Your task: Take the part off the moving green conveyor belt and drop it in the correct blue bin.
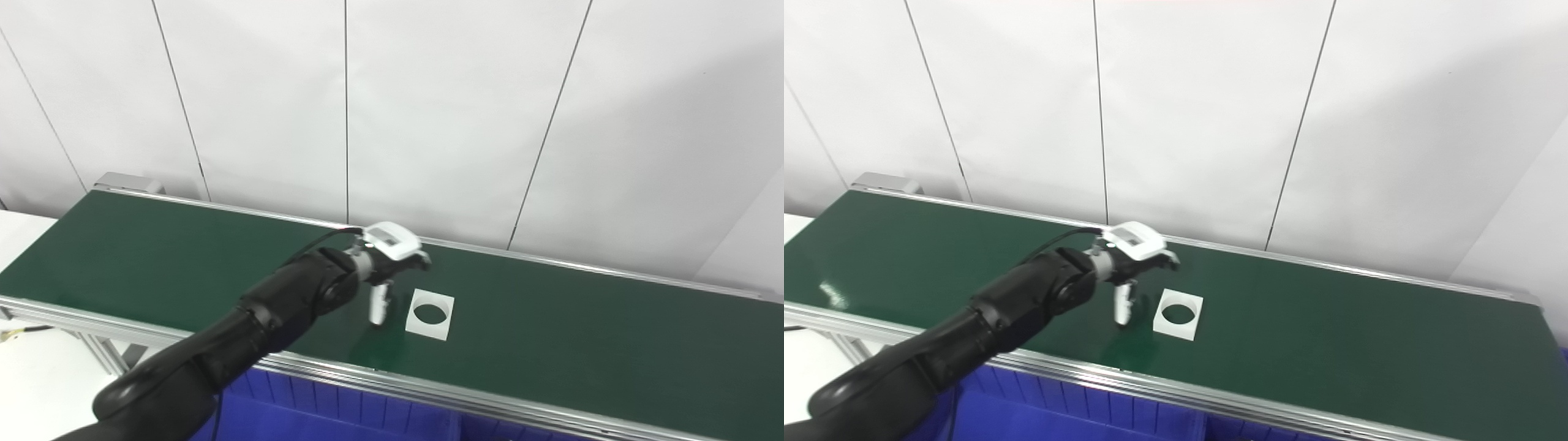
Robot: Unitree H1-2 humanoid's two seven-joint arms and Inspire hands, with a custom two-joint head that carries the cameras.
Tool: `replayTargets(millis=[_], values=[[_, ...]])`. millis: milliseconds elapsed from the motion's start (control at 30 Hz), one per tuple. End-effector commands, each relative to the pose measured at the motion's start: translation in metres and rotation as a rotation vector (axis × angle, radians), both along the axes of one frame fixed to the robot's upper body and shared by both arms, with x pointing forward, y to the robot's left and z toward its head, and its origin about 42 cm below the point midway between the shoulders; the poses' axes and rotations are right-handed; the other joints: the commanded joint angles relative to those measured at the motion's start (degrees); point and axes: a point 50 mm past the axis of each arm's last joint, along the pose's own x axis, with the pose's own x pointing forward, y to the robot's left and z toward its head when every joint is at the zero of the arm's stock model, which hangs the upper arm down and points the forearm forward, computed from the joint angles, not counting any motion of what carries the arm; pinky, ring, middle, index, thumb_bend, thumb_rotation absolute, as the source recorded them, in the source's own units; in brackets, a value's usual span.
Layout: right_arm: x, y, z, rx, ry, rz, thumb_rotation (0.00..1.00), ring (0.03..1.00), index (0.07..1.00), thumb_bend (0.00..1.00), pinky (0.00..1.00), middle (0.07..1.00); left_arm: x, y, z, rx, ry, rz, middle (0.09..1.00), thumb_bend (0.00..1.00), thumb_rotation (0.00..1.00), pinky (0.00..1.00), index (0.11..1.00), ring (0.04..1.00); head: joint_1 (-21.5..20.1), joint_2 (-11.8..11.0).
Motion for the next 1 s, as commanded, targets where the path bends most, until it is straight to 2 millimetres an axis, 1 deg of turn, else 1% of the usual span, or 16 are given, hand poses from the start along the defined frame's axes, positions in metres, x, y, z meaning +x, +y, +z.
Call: replayTargets(millis=[0,67,167,233,333,400,500,600,733,800,967], values=[[0.007,0.007,0.01,0.034,-0.069,0.006,0.99,0.884,0.87,0.85,0.87,0.872,0.004,-0.015,0.033,-0.007,-0.058,-0.029,0.805,1.0,0.12,0.58,0.83,0.707,-0.8,0.2],[0.008,0.01,0.01,0.037,-0.07,0.007,0.98,0.879,0.869,0.84,0.86,0.867,0.001,-0.023,0.038,0.003,-0.056,-0.048,0.816,1.0,0.12,0.57,0.835,0.717,-1.6,0.2],[0.008,0.013,0.01,0.035,-0.072,0.007,0.97,0.874,0.864,0.84,0.85,0.861,-0.002,-0.033,0.046,0.006,-0.06,-0.073,0.802,1.0,0.12,0.53,0.83,0.693,-2.5,0.3],[0.008,0.014,0.011,0.03,-0.078,0.007,0.96,0.872,0.863,0.84,0.85,0.86,-0.004,-0.039,0.051,0.006,-0.055,-0.083,0.798,1.0,0.11,0.53,0.829,0.693,-3.0,0.4],[0.008,0.017,0.011,0.03,-0.082,0.008,0.96,0.87,0.862,0.84,0.85,0.859,-0.005,-0.047,0.057,0.005,-0.047,-0.096,0.811,1.0,0.12,0.55,0.835,0.723,-3.7,0.6],[0.007,0.019,0.012,0.033,-0.084,0.01,0.96,0.867,0.862,0.83,0.85,0.859,-0.006,-0.053,0.058,0.007,-0.051,-0.104,0.804,1.0,0.13,0.53,0.836,0.702,-4.5,0.8],[0.007,0.021,0.012,0.041,-0.083,0.012,0.95,0.863,0.86,0.84,0.85,0.858,-0.007,-0.059,0.055,0.009,-0.053,-0.112,0.795,1.0,0.14,0.52,0.831,0.685,-5.5,0.9],[0.005,0.025,0.012,0.035,-0.09,0.009,0.95,0.865,0.858,0.87,0.85,0.861,-0.004,-0.063,0.044,0.013,-0.045,-0.103,0.795,1.0,0.14,0.52,0.831,0.686,-6.9,1.0],[0.004,0.031,0.013,0.03,-0.1,0.005,0.95,0.857,0.851,0.88,0.83,0.854,0.002,-0.063,0.031,0.016,-0.055,-0.095,0.78,1.0,0.13,0.53,0.826,0.68,-8.0,1.1],[0.003,0.033,0.014,0.035,-0.102,0.004,0.94,0.852,0.847,0.88,0.82,0.852,0.005,-0.062,0.024,0.012,-0.068,-0.091,0.775,1.0,0.11,0.57,0.82,0.679,-8.5,1.1],[0.0,0.038,0.015,0.042,-0.105,0.009,0.93,0.851,0.841,0.89,0.82,0.852,0.011,-0.061,0.009,-0.026,-0.087,-0.068,0.769,1.0,0.11,0.54,0.811,0.657,-9.8,1.3]])
